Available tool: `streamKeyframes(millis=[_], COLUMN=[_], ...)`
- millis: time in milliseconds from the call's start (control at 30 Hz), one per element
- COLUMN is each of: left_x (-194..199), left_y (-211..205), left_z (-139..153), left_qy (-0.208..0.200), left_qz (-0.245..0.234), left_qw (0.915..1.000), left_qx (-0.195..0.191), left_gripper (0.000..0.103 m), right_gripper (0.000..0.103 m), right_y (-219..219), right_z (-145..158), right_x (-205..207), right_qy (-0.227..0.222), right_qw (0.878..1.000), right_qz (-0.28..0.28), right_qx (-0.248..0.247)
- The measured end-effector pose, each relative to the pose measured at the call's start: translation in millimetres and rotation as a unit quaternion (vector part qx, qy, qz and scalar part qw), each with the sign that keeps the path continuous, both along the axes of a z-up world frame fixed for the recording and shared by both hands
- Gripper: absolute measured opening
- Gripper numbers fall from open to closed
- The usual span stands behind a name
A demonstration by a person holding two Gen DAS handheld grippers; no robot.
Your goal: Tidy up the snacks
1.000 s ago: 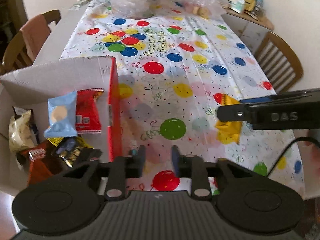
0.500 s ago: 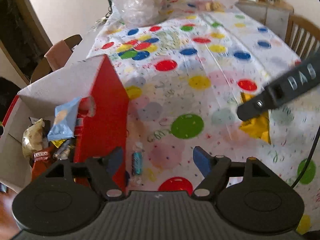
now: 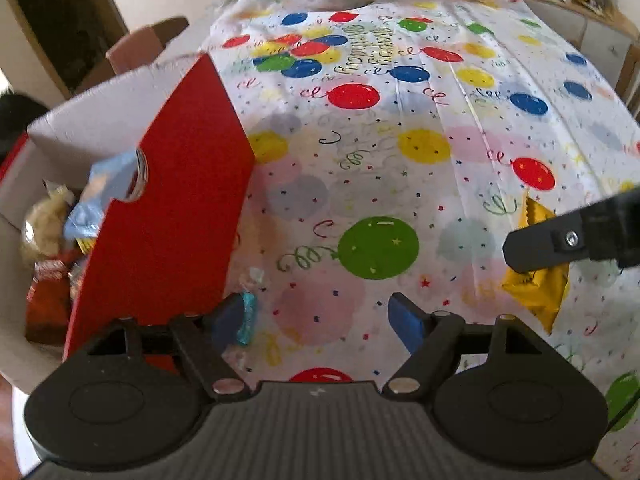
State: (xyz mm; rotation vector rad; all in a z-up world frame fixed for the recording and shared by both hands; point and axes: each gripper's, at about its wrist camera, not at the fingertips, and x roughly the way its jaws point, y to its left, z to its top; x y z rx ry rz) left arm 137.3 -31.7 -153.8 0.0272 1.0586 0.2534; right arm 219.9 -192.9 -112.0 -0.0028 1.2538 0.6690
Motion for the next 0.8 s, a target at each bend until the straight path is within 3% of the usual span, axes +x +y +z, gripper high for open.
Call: streamKeyframes(millis=[533,667,800], left_x=[3,3,-1], left_y=[28,44,56], left_z=[-4,-7,-6], left_qy=[0.006,0.007,-0.002], left_qz=[0.039,0.058,0.079], left_qw=[0.9989,0.9960,0.9916], left_qx=[-0.027,-0.068,-0.102], left_gripper=[0.079,0.079,0.065], right_gripper=[0.049,0.049,0.049], right_y=[-1,1,1], right_z=[-8,-10,-10], right_x=[7,6,6], right_qy=[0.015,0.018,0.017], right_qw=[1.000,1.000,1.000], right_qz=[0.003,0.002,-0.001], right_qx=[0.011,0.014,0.015])
